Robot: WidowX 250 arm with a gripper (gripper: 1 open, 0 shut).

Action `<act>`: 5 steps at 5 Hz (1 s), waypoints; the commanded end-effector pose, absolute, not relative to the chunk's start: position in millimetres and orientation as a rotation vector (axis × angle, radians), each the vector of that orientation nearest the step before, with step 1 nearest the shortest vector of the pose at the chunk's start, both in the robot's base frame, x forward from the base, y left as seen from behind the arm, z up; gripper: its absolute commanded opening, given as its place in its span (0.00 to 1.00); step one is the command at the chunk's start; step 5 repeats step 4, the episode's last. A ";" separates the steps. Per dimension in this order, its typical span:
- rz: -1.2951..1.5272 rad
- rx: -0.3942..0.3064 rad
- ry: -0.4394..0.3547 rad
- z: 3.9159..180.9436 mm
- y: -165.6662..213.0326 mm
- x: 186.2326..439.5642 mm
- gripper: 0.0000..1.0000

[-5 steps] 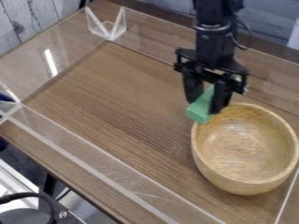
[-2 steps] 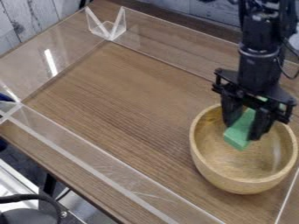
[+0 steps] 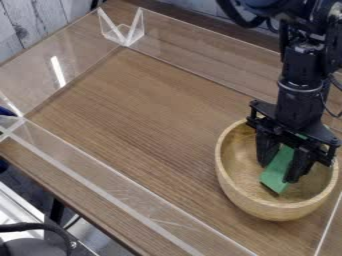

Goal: Put the green block in the brown bowl

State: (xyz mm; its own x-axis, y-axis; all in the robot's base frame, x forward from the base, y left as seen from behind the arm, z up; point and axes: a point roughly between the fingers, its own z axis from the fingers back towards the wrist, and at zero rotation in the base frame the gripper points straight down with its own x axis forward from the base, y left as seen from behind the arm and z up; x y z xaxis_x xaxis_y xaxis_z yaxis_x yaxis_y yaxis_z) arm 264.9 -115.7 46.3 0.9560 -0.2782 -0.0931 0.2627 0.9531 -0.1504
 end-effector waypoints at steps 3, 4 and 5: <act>-0.298 -0.154 0.076 61.3 -116.1 264.0 0.00; -0.299 -0.157 0.073 64.2 -115.1 263.1 0.00; -0.299 -0.157 0.073 64.2 -115.1 263.1 0.00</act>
